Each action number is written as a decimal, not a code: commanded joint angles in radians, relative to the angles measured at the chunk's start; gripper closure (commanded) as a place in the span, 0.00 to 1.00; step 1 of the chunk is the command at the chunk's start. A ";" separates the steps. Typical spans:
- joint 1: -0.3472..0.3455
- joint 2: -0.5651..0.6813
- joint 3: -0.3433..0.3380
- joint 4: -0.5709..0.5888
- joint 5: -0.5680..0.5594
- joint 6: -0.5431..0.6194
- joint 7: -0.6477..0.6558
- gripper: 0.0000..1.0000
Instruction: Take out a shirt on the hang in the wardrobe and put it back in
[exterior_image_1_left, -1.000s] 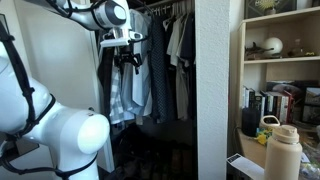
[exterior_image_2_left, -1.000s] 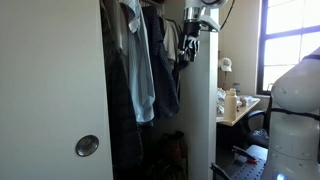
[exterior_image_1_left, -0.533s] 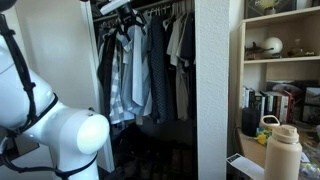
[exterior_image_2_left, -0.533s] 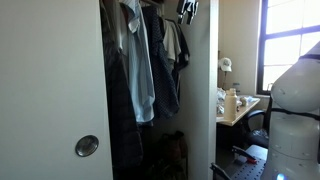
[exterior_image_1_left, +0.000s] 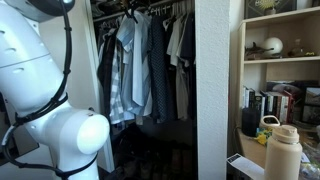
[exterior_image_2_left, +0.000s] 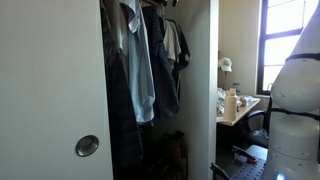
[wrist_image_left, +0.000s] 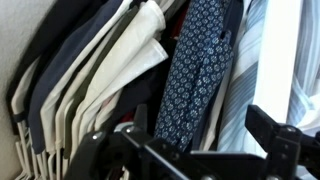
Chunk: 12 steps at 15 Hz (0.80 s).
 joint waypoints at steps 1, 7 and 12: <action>-0.017 0.164 0.000 0.242 -0.029 -0.016 -0.025 0.00; -0.021 0.354 0.012 0.492 -0.014 -0.041 -0.048 0.00; -0.019 0.362 0.000 0.463 0.008 -0.003 -0.037 0.00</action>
